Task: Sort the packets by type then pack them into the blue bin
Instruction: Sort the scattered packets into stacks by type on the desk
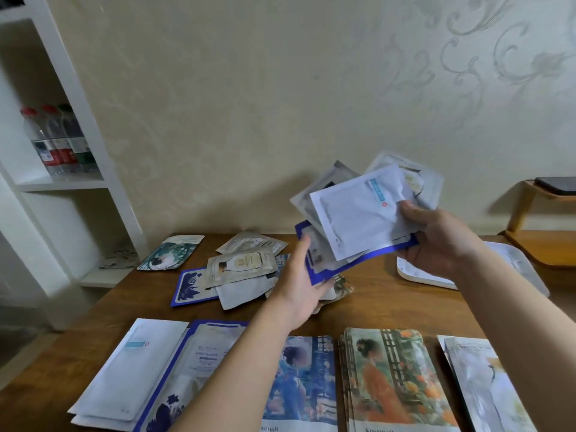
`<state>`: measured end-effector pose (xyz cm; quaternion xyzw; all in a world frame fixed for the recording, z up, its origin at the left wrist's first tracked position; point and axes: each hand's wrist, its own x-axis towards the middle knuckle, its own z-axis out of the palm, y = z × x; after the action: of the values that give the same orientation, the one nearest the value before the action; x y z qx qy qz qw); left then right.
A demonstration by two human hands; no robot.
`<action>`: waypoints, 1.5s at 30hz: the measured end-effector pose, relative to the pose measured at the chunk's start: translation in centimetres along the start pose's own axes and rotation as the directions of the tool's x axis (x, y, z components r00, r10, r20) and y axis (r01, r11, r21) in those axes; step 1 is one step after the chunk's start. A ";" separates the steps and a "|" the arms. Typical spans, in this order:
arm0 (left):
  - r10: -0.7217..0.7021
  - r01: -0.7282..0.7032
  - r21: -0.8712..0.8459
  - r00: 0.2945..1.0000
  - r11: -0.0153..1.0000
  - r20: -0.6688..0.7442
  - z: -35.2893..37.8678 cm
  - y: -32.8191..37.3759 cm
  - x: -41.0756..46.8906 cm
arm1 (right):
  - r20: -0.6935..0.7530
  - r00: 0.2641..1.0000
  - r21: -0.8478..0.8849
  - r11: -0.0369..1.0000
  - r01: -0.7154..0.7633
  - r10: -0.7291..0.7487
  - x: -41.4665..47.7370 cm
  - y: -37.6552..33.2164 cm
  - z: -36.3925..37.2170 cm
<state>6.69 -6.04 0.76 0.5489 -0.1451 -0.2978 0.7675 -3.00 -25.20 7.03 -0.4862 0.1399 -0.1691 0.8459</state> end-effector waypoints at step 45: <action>0.023 -0.040 -0.096 0.984 0.995 -0.178 -2.5 -3.2 -3.5 | -0.016 0.996 -0.320 0.944 0.078 -0.088 -3.5 2.6 -1.1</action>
<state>4.37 -2.73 -2.76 0.5321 -0.0700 -0.2424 0.8082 -6.22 -23.32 4.49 -0.6194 0.1573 -0.1870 0.7461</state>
